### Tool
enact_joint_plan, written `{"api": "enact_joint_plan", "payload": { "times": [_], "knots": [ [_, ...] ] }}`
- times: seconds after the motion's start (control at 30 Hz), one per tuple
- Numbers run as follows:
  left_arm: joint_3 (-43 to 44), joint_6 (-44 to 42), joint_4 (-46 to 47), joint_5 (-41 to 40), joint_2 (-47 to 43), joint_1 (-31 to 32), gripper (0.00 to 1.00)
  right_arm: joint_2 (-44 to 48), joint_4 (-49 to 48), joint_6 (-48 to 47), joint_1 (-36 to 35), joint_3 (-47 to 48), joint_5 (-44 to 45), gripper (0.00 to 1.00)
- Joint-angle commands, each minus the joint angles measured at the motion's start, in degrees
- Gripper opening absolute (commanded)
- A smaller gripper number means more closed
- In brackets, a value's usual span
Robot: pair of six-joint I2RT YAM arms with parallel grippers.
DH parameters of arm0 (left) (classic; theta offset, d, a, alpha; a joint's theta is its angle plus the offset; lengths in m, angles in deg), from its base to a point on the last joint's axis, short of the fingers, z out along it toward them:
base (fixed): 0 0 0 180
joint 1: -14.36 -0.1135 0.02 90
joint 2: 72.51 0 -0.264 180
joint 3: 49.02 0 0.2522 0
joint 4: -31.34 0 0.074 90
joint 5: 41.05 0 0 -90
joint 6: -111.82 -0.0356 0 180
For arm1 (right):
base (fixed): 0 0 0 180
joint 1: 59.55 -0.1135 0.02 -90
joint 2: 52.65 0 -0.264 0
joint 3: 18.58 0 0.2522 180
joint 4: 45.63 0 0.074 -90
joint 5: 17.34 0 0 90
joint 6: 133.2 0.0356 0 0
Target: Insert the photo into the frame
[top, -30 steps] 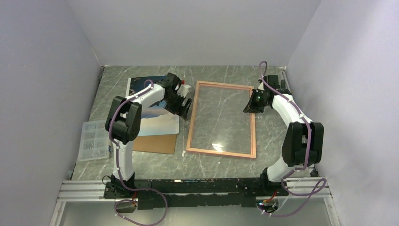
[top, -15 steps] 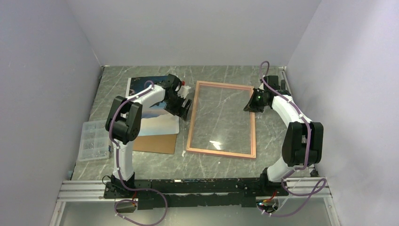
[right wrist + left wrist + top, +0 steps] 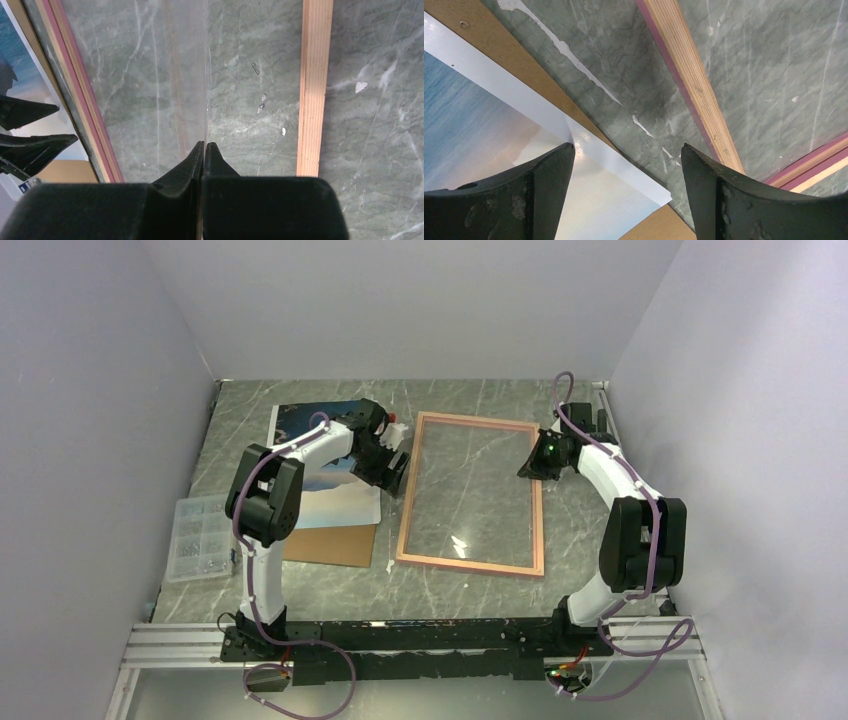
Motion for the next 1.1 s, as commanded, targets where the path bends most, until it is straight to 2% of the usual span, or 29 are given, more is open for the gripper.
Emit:
{"api": "enact_joint_plan", "payload": {
  "times": [0.0,0.2,0.5,0.77,1.07],
  "knots": [
    [-0.55,-1.01,1.42,-0.62,0.79,0.73,0.83,0.44,-0.28,1.15,0.39,-1.62,-1.69,0.0],
    [-0.69,-0.57,2.06,-0.92,0.96,1.02,0.83,1.65,-0.18,2.13,0.32,-3.08,-3.6,0.0],
    [-1.28,-0.52,2.63,-0.66,1.27,1.08,0.82,4.42,-1.79,4.41,0.34,-6.13,-1.01,0.0],
    [-1.14,-0.78,2.57,-0.22,1.42,1.04,0.74,6.8,-3.24,6.49,0.32,-9.73,-0.83,0.0],
    [-2.4,-2.06,2.31,-0.5,0.48,0.03,0.71,6.38,-4.2,5.46,0.3,-9.41,-4.5,0.0]
  ]
}}
